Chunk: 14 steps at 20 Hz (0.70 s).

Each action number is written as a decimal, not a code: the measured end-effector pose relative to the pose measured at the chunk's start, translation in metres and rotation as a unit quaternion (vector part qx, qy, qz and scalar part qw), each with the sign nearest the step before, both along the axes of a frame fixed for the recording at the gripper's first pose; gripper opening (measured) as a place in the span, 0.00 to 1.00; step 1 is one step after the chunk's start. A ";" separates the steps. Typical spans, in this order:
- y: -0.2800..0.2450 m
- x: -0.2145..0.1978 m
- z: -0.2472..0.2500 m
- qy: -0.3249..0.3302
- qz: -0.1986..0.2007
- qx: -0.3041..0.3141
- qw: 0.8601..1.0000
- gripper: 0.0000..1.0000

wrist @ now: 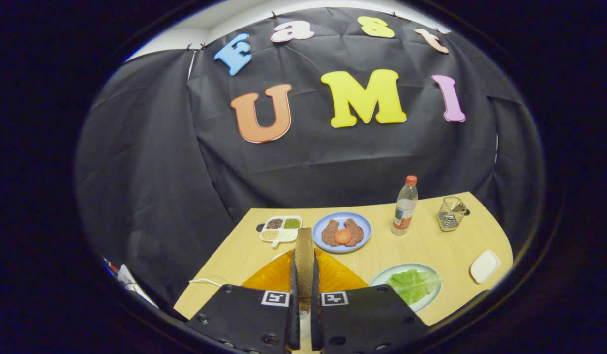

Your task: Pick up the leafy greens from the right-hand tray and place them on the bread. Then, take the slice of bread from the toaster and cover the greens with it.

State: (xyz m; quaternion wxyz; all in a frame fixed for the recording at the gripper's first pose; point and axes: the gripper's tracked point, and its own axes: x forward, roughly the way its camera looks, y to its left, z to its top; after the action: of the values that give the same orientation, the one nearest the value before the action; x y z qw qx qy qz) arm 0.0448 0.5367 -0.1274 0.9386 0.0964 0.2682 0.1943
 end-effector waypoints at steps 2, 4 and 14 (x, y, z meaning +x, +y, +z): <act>-0.020 0.006 0.014 -0.014 -0.005 0.008 1.000 0.09; -0.045 0.012 0.019 -0.025 -0.015 0.007 1.000 0.09; -0.128 0.039 -0.073 0.027 -0.041 -0.011 0.999 0.09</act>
State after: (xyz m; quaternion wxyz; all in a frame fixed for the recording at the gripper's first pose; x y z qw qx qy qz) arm 0.0842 0.4083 -0.2004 0.9391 0.1024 0.2916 0.1503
